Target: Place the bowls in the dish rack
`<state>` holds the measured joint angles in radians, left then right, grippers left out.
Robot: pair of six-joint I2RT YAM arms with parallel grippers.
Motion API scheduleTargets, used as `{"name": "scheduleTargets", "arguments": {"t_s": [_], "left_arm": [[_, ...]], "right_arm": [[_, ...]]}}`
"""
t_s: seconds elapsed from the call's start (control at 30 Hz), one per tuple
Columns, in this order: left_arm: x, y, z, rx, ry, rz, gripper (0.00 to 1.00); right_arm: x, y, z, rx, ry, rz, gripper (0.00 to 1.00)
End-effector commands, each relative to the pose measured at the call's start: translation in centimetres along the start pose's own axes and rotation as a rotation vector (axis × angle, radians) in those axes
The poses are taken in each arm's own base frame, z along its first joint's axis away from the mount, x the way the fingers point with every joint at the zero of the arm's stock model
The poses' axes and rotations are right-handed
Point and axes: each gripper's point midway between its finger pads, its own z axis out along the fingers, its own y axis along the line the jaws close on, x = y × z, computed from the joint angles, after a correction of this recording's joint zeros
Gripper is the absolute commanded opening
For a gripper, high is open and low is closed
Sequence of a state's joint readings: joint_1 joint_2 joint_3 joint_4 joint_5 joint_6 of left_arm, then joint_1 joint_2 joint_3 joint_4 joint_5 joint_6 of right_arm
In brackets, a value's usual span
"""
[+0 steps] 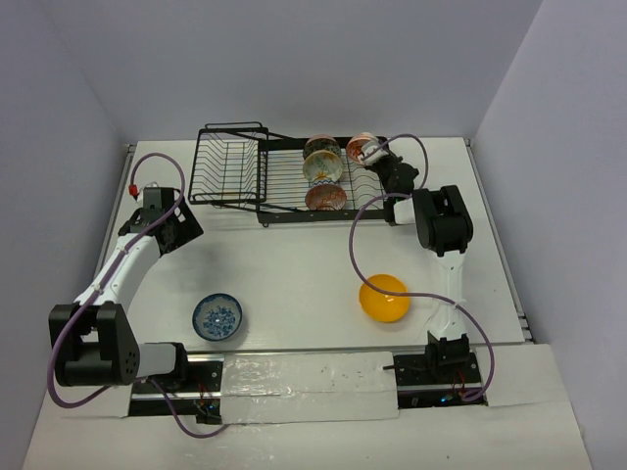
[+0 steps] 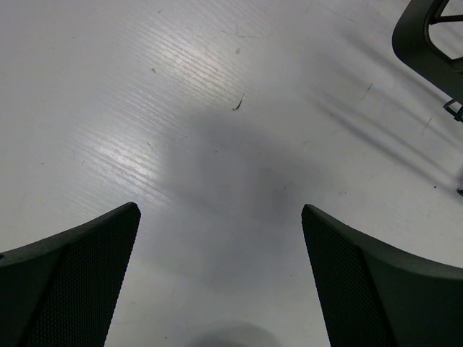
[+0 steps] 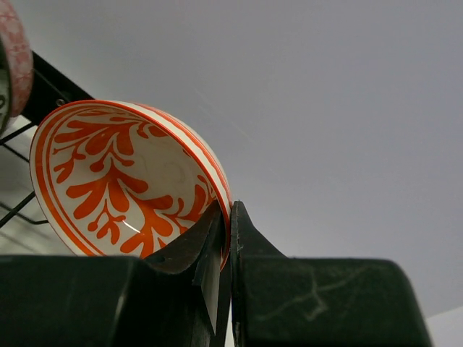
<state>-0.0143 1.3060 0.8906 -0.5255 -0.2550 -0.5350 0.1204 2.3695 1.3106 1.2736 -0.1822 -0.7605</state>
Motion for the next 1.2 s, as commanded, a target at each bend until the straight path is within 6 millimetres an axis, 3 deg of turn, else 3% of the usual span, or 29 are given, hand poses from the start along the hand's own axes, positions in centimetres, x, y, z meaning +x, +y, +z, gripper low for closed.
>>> {"name": "scheduleTargets", "arguments": {"t_s": [0.0, 0.13, 0.17, 0.33, 0.43, 0.6, 0.8, 0.83, 0.87, 0.9, 0.93, 0.97, 1.0, 1.03, 1.17], "left_arm": [[-1.9, -1.0, -0.5, 0.043, -0.049, -0.001, 0.99], [-2.0, -1.0, -0.7, 0.047, -0.053, -0.002, 0.99], [-2.1, -1.0, -0.8, 0.049, -0.057, -0.003, 0.99], [-2.1, -1.0, -0.9, 0.051, -0.06, -0.004, 0.99], [-2.1, -1.1, -0.9, 0.055, -0.06, -0.003, 0.99], [-2.1, -1.2, -1.0, 0.058, -0.062, -0.004, 0.99], [-2.2, -1.1, -1.0, 0.057, -0.07, -0.004, 0.99], [-2.1, -1.1, -1.0, 0.058, -0.068, -0.002, 0.99], [-2.2, -1.1, -1.0, 0.058, -0.072, -0.003, 0.99], [-2.2, -1.1, -1.0, 0.057, -0.069, -0.002, 0.99], [-2.2, -1.0, -1.0, 0.055, -0.07, -0.004, 0.99], [-2.3, -1.1, -1.1, 0.058, -0.075, -0.005, 0.99], [-2.3, -1.1, -1.1, 0.058, -0.075, -0.005, 0.99], [-2.3, -1.0, -1.2, 0.059, -0.08, -0.005, 0.99], [-2.4, -0.9, -1.2, 0.053, -0.085, -0.006, 0.99]], "right_arm": [[-3.7, -3.3, -0.3, 0.08, -0.119, -0.022, 0.0], [-3.5, -2.5, -0.6, 0.044, -0.103, 0.006, 0.04], [-3.5, -2.4, -0.7, 0.036, -0.102, 0.007, 0.13], [-3.1, -1.9, -1.0, 0.004, -0.066, 0.025, 0.39], [-3.1, -2.3, -1.1, 0.013, -0.054, 0.041, 0.48], [-3.7, -3.4, -1.0, 0.043, -0.045, 0.088, 0.55], [-6.6, -5.7, -1.0, 0.075, -0.075, 0.153, 0.62], [-6.5, -5.3, -0.8, 0.049, -0.053, 0.197, 0.93], [-6.7, -5.0, -0.7, 0.022, -0.039, 0.22, 1.0], [-7.8, -5.6, -0.6, 0.011, -0.038, 0.247, 1.0], [-7.1, -4.1, -0.9, -0.049, 0.033, 0.291, 1.0], [-7.6, -3.4, -1.3, -0.065, 0.045, 0.313, 1.0], [-9.4, -4.3, -1.6, -0.067, 0.023, 0.329, 1.0], [-9.4, -2.8, -2.4, -0.139, 0.057, 0.404, 1.0], [-11.7, 0.2, -4.3, -0.36, 0.133, 0.58, 1.0]]}}
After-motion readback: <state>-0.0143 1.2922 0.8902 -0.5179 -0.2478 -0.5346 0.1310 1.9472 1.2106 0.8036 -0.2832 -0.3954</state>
